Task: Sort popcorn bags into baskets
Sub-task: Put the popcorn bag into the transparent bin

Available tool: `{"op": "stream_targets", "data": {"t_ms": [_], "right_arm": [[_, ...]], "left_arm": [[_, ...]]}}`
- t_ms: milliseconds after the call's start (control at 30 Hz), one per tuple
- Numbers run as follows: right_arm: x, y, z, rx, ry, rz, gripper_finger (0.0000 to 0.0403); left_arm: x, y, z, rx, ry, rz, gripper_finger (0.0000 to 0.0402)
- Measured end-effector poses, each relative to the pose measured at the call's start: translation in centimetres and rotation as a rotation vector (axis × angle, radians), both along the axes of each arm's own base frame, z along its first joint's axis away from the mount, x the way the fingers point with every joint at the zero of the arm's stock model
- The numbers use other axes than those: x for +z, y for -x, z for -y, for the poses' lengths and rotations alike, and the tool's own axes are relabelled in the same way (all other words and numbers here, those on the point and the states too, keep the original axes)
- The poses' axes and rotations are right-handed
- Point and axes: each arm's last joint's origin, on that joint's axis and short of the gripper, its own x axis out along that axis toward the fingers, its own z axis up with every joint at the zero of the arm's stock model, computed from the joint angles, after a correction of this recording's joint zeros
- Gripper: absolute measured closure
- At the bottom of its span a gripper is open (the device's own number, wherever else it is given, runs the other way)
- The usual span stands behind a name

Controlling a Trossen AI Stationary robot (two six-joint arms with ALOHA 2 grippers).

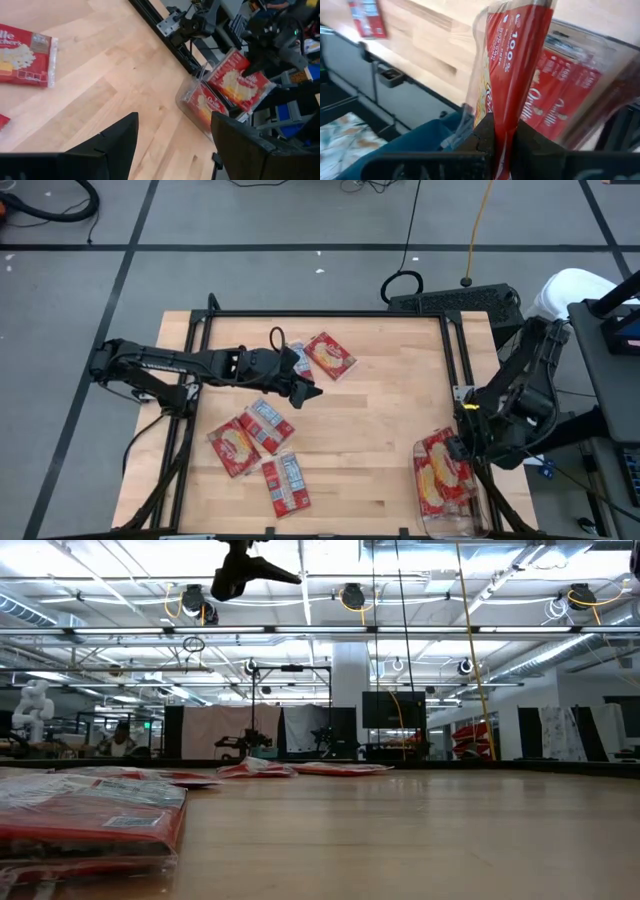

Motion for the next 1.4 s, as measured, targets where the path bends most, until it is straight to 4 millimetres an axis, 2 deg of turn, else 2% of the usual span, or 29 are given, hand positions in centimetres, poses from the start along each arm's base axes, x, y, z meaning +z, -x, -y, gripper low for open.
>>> {"op": "stream_targets", "data": {"t_ms": [467, 633, 833, 1133, 1400], "right_arm": [[-2.7, -1.9, -3.6, 0.039, 0.117, -0.115, 0.0389], [-3.7, -2.6, -5.1, 0.050, 0.126, -0.128, 0.0389], [-4.7, -3.6, -5.9, 0.029, 0.154, -0.140, 0.0387], [-5.1, -4.1, -6.1, 0.009, 0.160, -0.143, 0.0334], [-4.9, -4.4, -6.4, 0.020, 0.091, -0.167, 0.0287]], "left_arm": [[0.0, 0.0, -2.0, 0.052, -0.025, -0.001, 0.0151], [0.0, 0.0, -2.3, 0.061, -0.028, -0.001, 0.0151], [0.0, 0.0, -2.2, 0.060, -0.028, -0.001, 0.0151], [0.0, 0.0, -2.2, 0.052, -0.024, -0.001, 0.0151], [0.0, 0.0, -2.2, 0.048, -0.027, -0.001, 0.0151]]}}
